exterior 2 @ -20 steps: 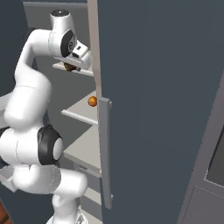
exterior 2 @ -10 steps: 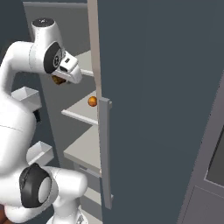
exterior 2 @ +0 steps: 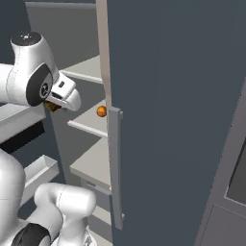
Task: Take the sweet potato, peach, and lime from the freezer and place them in the bowl on the counter.
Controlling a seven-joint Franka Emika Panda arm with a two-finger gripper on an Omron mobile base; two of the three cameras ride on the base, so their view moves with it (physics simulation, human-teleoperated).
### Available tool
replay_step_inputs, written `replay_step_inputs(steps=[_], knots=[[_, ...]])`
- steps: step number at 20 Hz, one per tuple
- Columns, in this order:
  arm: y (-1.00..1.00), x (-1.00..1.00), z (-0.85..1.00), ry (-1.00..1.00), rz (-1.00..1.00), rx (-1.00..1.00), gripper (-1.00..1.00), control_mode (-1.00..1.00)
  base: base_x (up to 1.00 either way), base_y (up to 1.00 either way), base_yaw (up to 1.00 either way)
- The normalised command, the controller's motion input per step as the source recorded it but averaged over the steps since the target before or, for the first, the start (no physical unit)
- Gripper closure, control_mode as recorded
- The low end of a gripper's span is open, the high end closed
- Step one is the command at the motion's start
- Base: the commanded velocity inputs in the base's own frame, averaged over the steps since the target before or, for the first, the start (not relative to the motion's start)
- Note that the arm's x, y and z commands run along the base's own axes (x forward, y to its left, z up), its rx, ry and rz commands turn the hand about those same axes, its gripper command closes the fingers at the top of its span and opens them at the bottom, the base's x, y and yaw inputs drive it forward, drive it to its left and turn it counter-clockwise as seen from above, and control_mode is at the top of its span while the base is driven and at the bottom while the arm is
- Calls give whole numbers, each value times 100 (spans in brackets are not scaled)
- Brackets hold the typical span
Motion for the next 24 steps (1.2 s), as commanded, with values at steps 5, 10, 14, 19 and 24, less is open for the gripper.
replay_step_inputs(steps=[5,10,14,19,24], knots=[[-13,-91,0,0,1,-3,100,-100,0,0,0],[-1,-76,-1,0,3,-4,100,-100,0,0,0],[-4,-43,-9,0,2,-2,100,-100,0,0,0],[-7,-24,-25,-5,0,-1,100,-100,0,0,0],[-22,-64,-2,-1,2,0,100,-100,0,0,0]])
